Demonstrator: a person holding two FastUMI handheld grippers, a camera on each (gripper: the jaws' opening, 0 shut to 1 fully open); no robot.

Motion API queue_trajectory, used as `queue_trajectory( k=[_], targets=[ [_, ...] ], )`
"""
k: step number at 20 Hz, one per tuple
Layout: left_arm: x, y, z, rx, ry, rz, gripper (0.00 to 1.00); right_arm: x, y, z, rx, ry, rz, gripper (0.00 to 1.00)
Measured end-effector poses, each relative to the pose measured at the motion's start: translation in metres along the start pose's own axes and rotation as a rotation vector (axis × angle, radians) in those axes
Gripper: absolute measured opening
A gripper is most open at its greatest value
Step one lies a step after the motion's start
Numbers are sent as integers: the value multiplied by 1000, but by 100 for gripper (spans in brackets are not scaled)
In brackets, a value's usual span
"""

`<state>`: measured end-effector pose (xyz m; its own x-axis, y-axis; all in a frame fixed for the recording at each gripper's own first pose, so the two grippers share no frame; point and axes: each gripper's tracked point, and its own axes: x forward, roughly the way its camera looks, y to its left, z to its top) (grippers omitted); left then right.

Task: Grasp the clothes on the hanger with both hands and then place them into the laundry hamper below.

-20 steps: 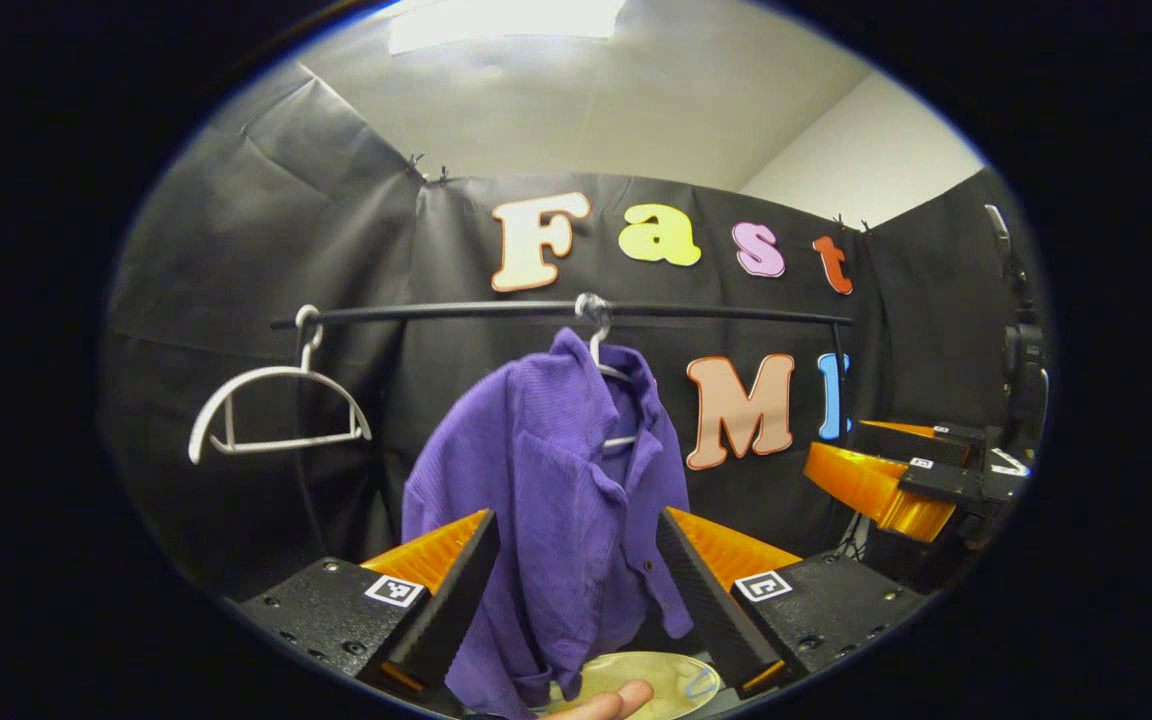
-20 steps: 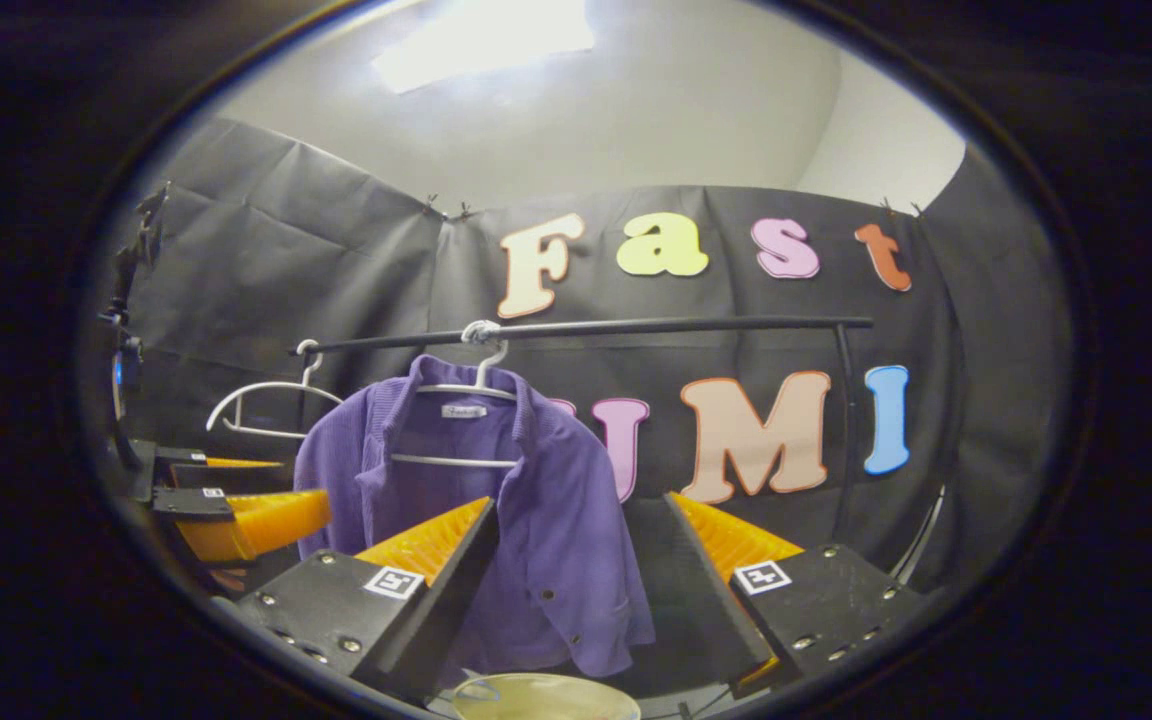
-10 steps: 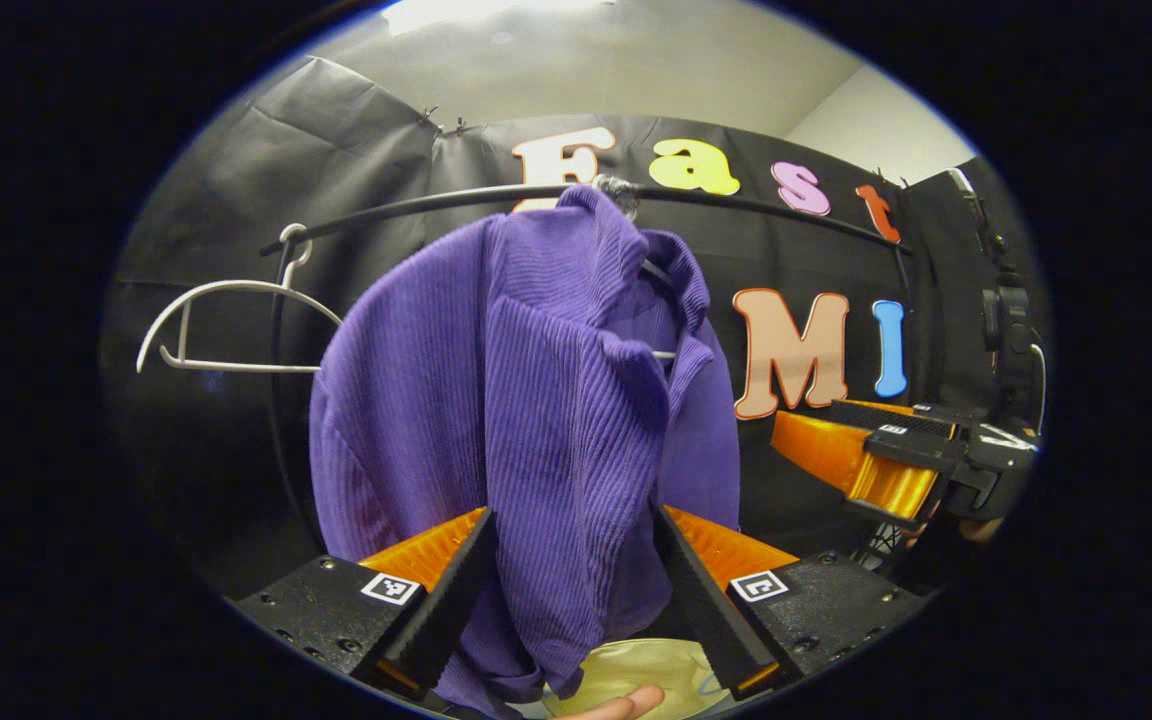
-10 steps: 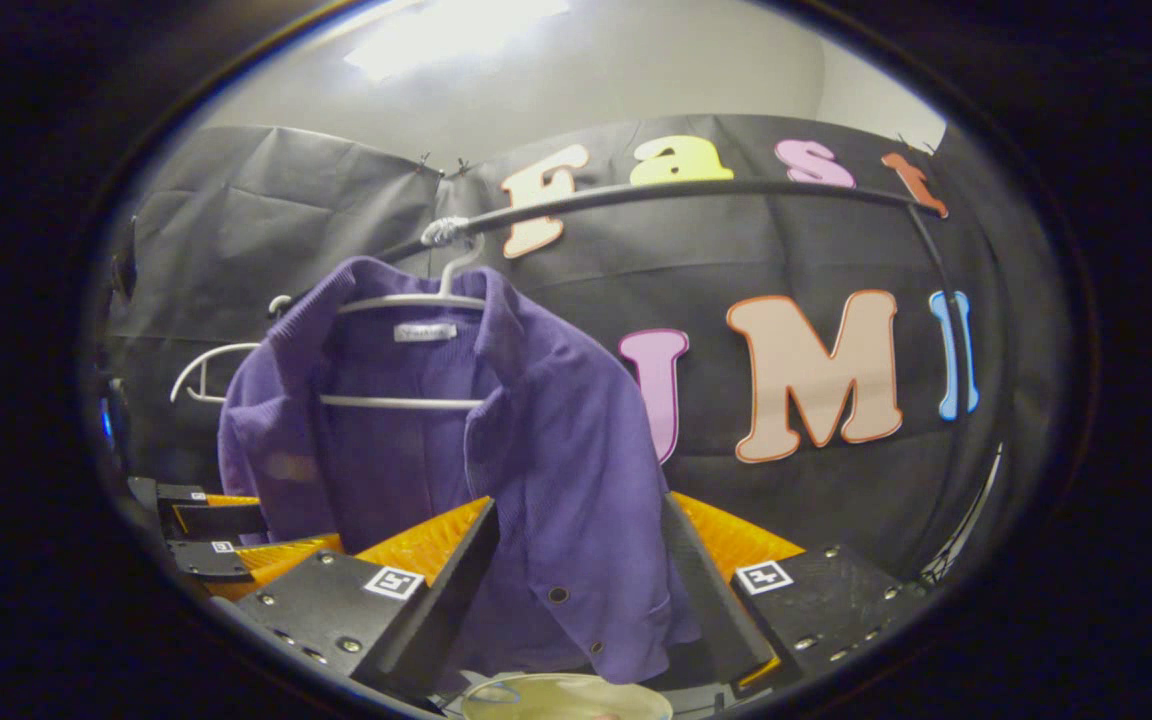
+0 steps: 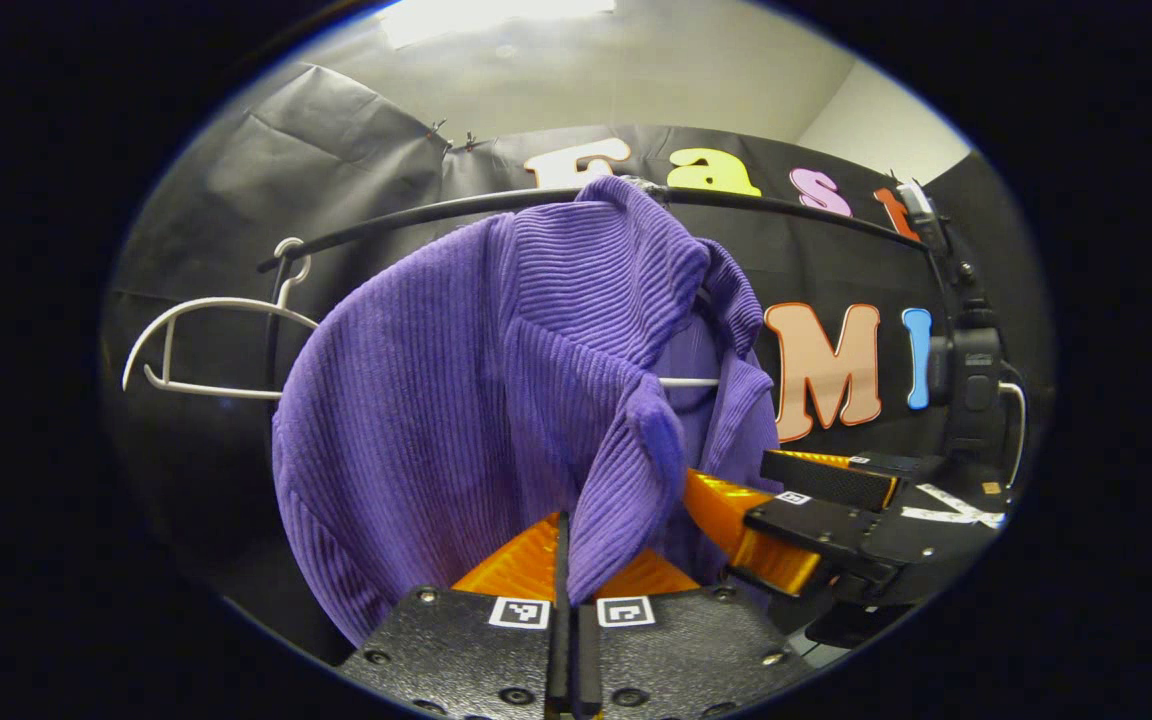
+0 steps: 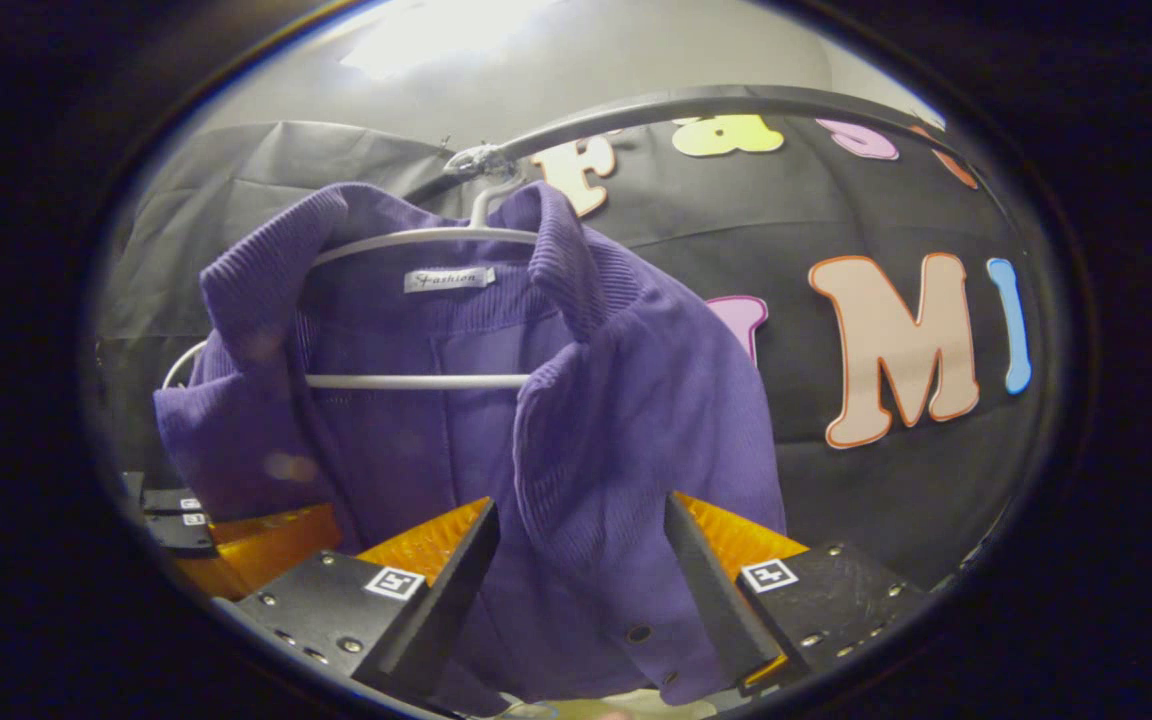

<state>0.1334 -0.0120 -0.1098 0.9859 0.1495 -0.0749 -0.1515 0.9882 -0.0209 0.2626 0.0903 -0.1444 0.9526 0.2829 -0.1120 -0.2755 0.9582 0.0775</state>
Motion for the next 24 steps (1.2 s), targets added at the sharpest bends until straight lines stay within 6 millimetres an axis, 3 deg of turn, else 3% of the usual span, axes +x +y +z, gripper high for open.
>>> queue_trajectory(
  k=[3, 4, 5, 7, 8, 9, 12, 15, 16, 22, 24],
  targets=[
    [-10, -1, 7, -21, 9, -41, 2, 18, -8, 25, -48, -69, -79, 99],
    [-15, -2, 10, -21, 7, -60, 2, 26, -6, 29, -59, -80, -91, 95],
    [-21, -2, 14, -24, 3, -78, 0, 30, -9, 29, -65, -65, -103, 98],
    [-34, 2, 26, -52, -17, -123, 1, 28, -30, 29, -41, -54, -183, 36],
    [-41, 1, 32, -74, -15, -162, 1, 31, -26, 30, -20, -52, -147, 5],
    [-49, 3, 38, -94, -8, -195, 1, 30, -27, 31, -23, -55, -131, 5],
    [-69, 28, 61, -79, -26, -229, 1, 17, -59, 48, -51, -80, -197, 5],
    [-84, 53, 82, -39, -49, -239, 1, 14, -52, 50, -17, -35, -111, 1],
    [-86, 63, 87, -24, -55, -227, 1, 10, -58, 56, -18, -41, -126, 0],
    [-75, 137, 134, 65, -152, -48, 1, -10, -113, 110, -63, -132, -304, 1],
    [-66, 151, 151, 85, -183, 13, 2, -3, -116, 129, -62, -154, -336, 1]
  ],
)
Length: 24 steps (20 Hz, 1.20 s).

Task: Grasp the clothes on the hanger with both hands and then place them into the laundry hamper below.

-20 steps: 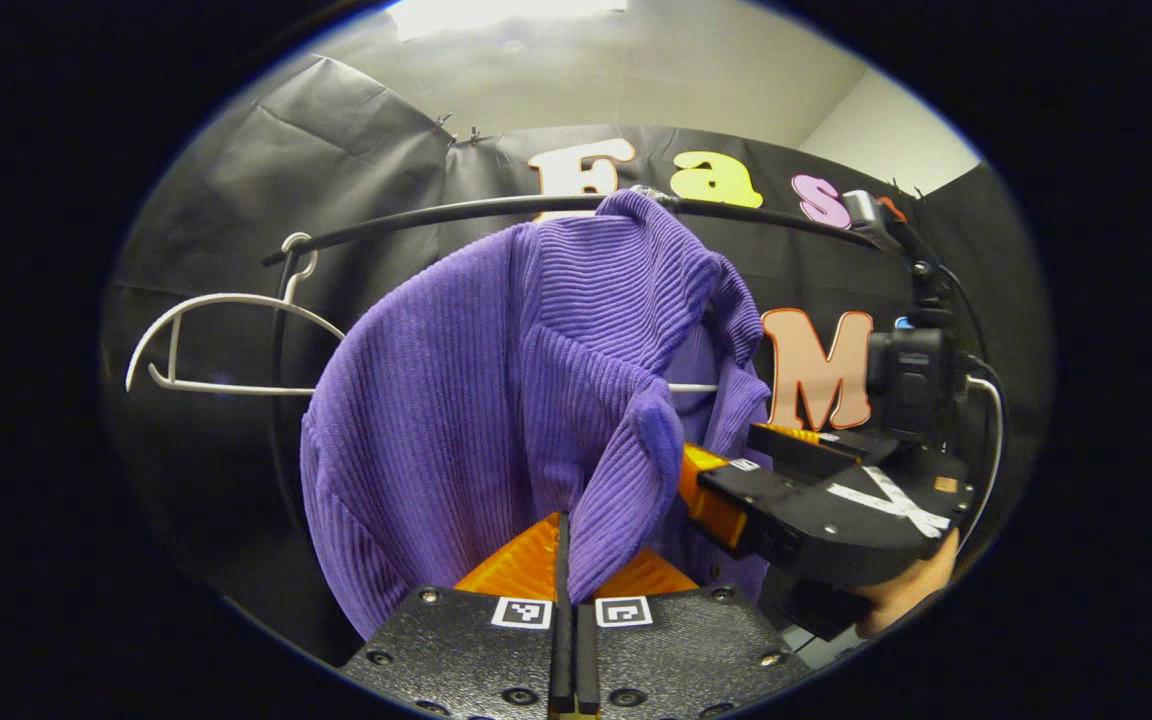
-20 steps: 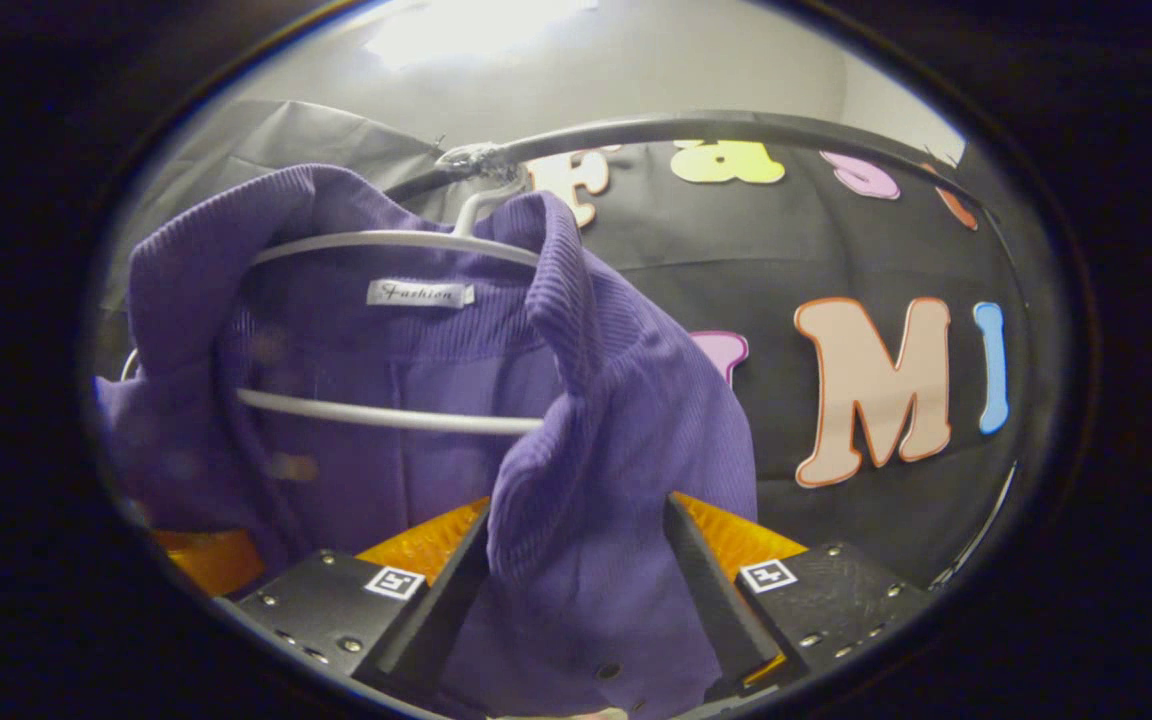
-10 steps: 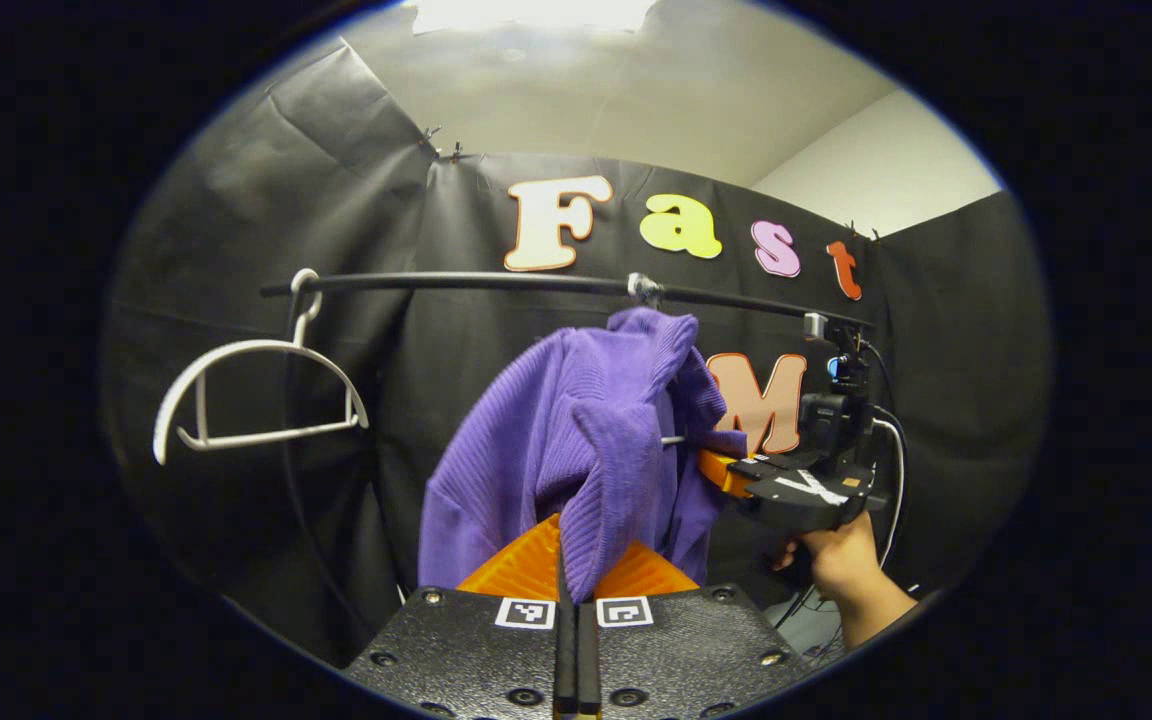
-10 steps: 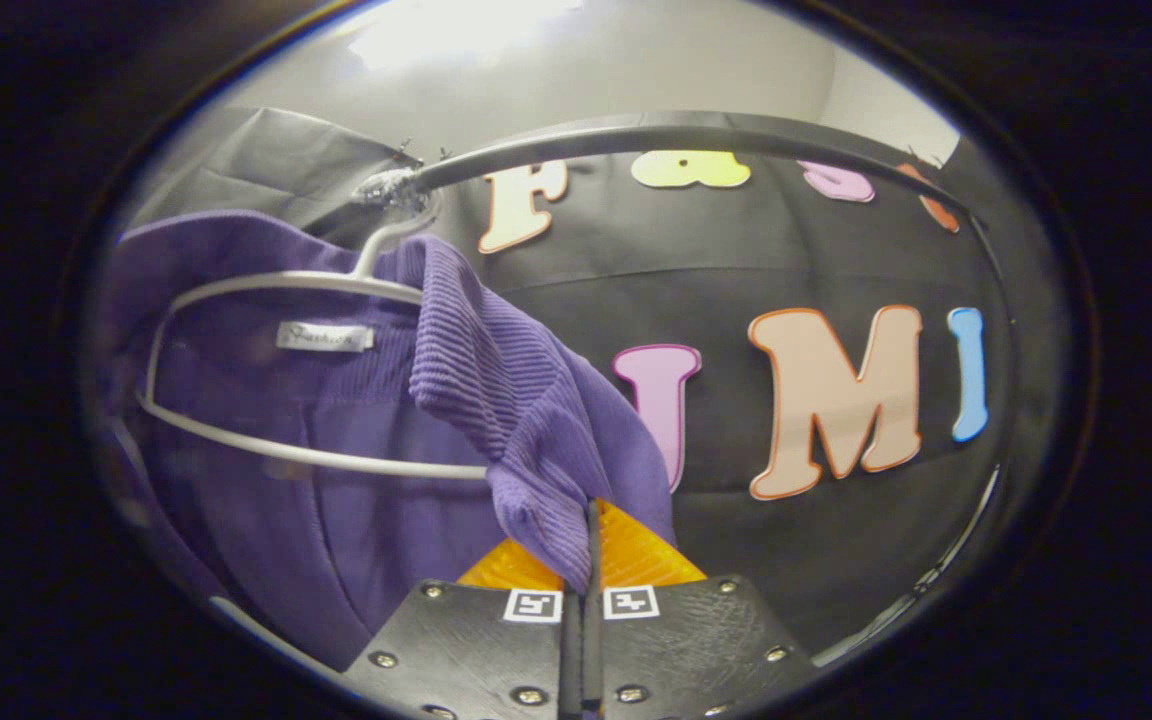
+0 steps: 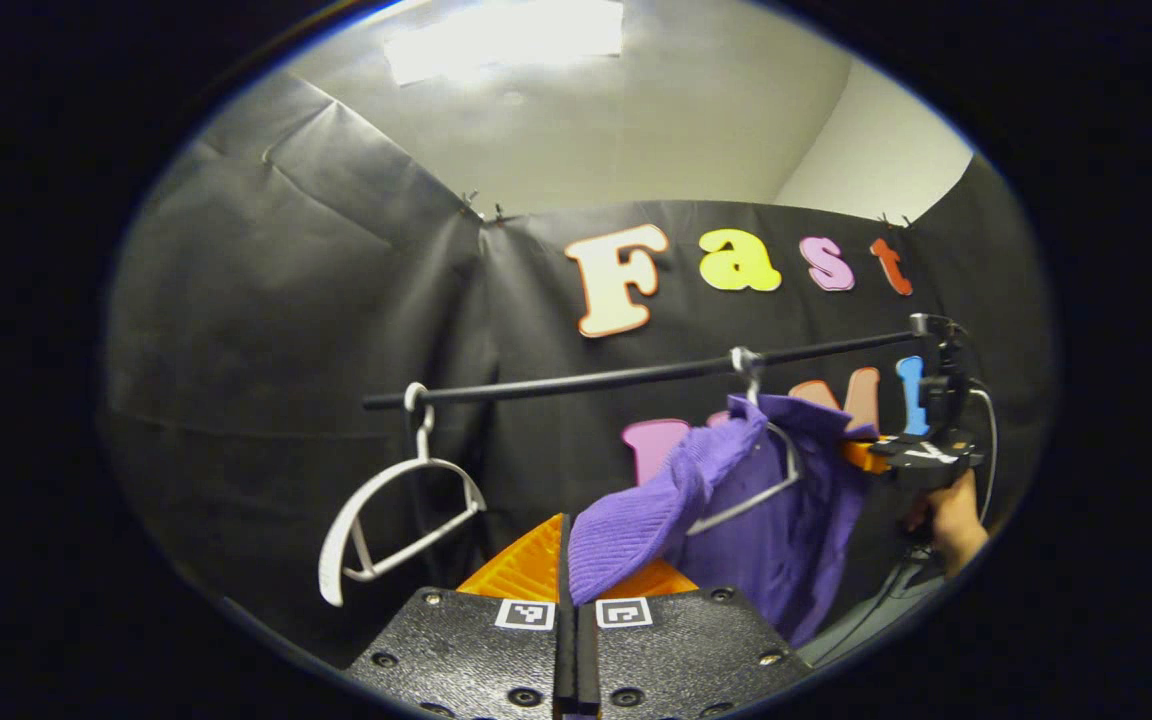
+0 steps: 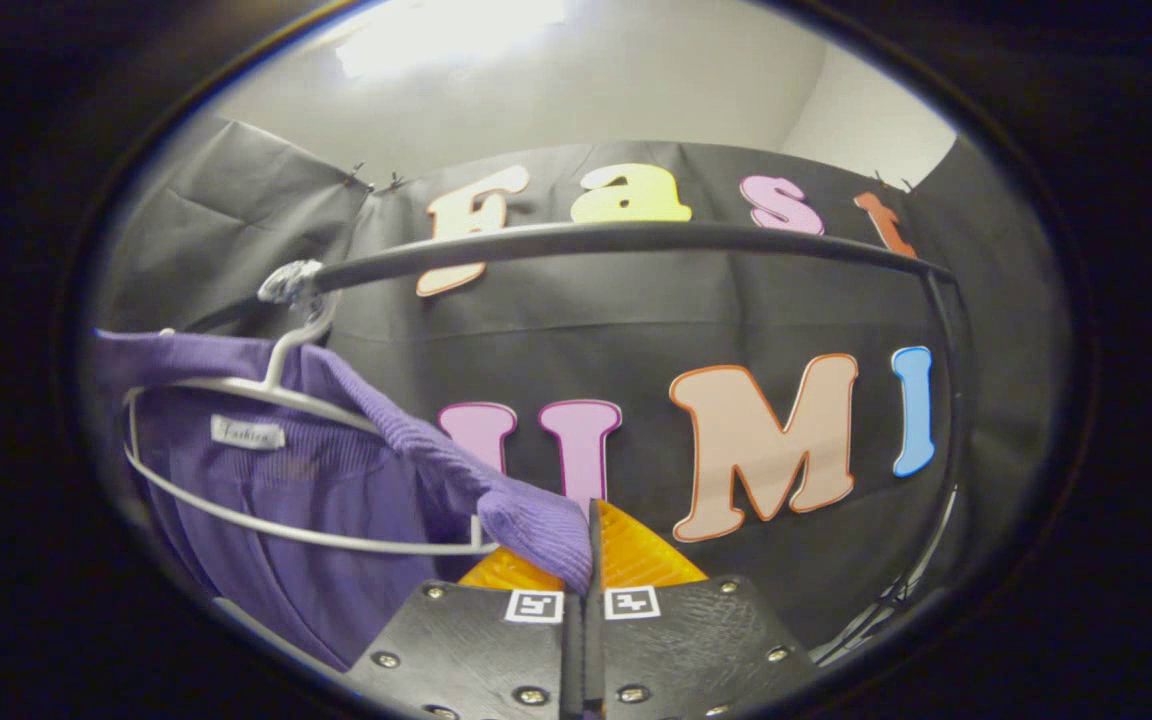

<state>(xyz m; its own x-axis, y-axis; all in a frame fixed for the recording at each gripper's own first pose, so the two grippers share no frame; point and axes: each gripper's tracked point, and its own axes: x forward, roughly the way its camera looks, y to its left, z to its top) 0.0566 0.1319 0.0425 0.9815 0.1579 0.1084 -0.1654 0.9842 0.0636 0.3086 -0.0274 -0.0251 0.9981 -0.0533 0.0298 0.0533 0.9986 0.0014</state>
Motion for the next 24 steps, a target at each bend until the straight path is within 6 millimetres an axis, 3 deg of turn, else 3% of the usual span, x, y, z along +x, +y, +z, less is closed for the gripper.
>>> queue_trajectory(
  k=[3, 5, 9, 16, 24],
  targets=[
    [20, 16, 18, 35, -38, 62, 1, 22, -4, 22, -73, -43, -63, 1],
    [38, 21, 30, 45, -66, 90, 0, 35, 1, 27, -65, -42, -67, 1],
    [66, 23, 36, 12, -72, 91, 1, 52, 0, 32, -82, -80, -89, 1],
    [95, 15, 14, -4, -39, 73, 0, 72, -11, 16, -106, -64, -127, 1],
    [108, 5, -28, -46, 39, 45, 0, 94, -15, -20, -90, -7, -115, 1]
  ],
)
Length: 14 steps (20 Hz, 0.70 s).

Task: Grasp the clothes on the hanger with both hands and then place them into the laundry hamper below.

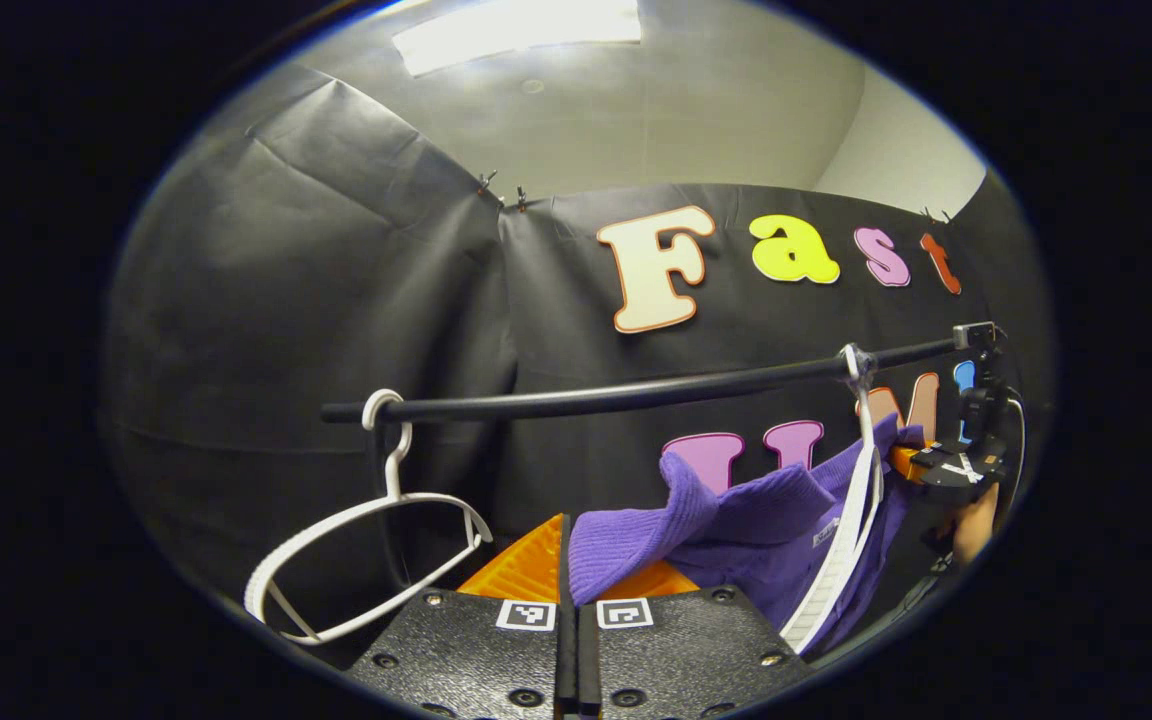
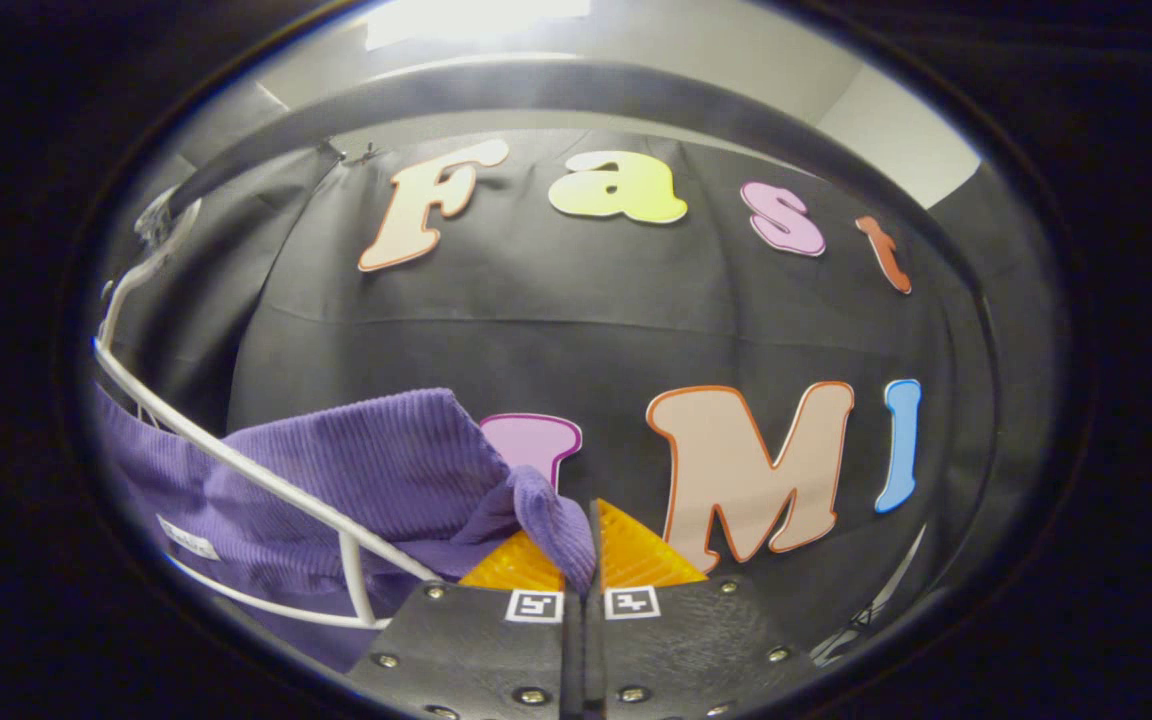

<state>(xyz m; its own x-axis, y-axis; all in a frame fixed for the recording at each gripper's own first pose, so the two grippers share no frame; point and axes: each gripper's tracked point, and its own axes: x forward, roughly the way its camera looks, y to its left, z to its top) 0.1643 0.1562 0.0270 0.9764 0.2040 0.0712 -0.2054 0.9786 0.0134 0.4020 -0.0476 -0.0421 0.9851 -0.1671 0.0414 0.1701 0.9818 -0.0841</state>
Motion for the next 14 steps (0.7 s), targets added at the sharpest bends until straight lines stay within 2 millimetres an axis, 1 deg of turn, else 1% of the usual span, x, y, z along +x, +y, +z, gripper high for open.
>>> queue_trajectory(
  k=[3, 6, 9, 11, 14],
  targets=[
    [4, -10, -13, -6, 17, -18, 0, 8, 6, -20, -12, 28, 12, 1],
    [6, -14, -24, -15, 33, -32, 1, 12, 8, -47, -23, 67, 21, 1],
    [5, -16, -40, -27, 63, -42, 1, 14, 9, -70, -19, 113, 34, 1],
    [5, -18, -54, -36, 80, -41, 0, 8, 9, -86, -20, 135, 39, 1],
    [1, -17, -82, -53, 101, -27, 1, -4, 15, -112, -18, 174, 53, 1]
  ],
)
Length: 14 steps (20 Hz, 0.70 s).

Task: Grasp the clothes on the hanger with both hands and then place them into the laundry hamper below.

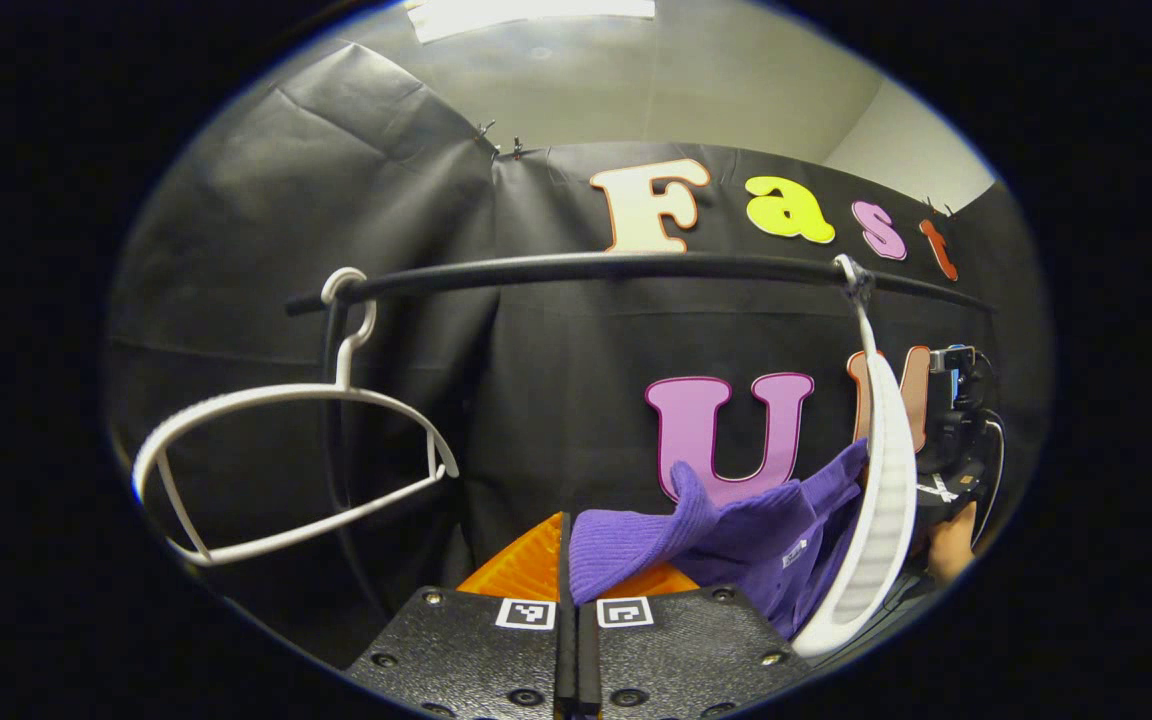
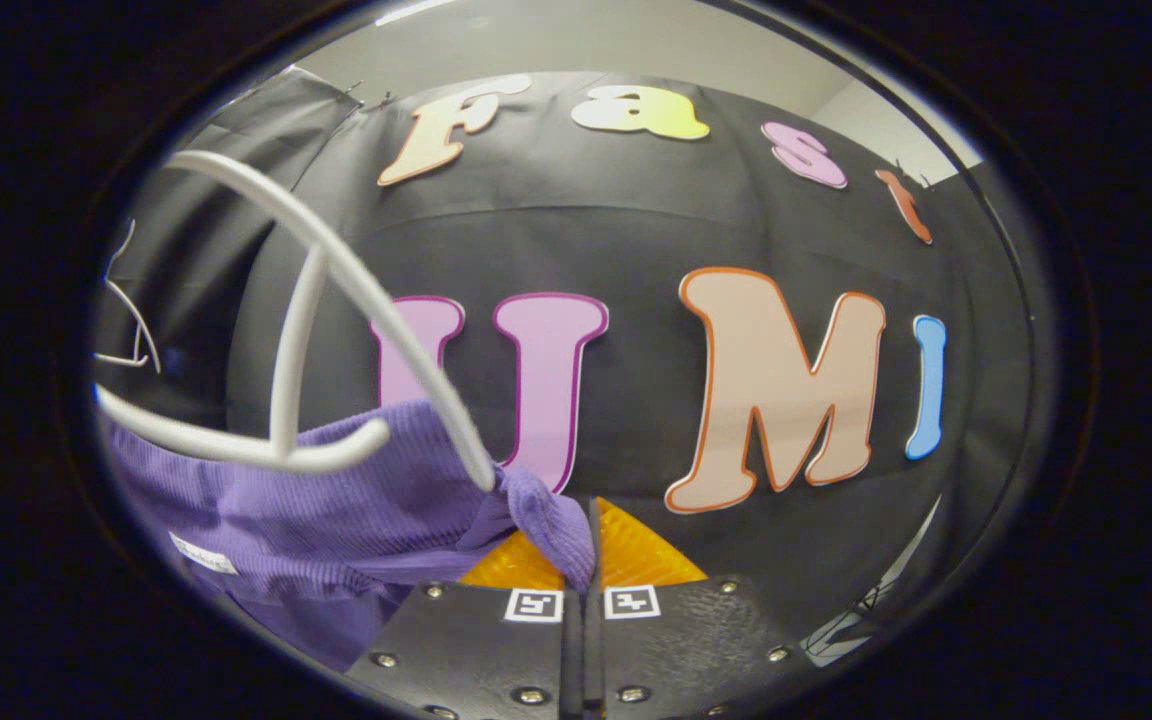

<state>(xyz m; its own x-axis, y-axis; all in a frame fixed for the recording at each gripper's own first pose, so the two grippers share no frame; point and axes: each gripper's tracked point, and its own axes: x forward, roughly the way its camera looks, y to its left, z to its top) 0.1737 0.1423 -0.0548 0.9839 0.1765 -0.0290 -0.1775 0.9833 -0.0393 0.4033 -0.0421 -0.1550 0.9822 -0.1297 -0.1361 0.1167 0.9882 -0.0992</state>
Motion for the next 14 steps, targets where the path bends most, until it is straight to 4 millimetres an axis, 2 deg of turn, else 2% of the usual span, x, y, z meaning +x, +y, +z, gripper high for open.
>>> queue_trajectory(
  k=[1, 2, 4, 6, 9, 14],
  targets=[
    [0, 3, -13, 3, 9, 14, 1, -6, 4, -11, -6, 17, 6, 6],
    [-2, 5, -30, 7, 33, 27, 1, -14, 9, -23, -4, 30, 22, 1],
    [-11, -1, -57, -7, 77, 21, 1, -34, 22, -42, 7, 50, 53, 1],
    [-23, -6, -73, -4, 98, 12, 1, -57, 35, -53, 22, 70, 78, 1],
    [-41, -17, -80, -7, 101, -1, 1, -100, 54, -56, 36, 82, 115, 1],
    [-65, -41, -65, -23, 65, -62, 1, -175, 73, -24, 49, 28, 160, 1]
  ],
)
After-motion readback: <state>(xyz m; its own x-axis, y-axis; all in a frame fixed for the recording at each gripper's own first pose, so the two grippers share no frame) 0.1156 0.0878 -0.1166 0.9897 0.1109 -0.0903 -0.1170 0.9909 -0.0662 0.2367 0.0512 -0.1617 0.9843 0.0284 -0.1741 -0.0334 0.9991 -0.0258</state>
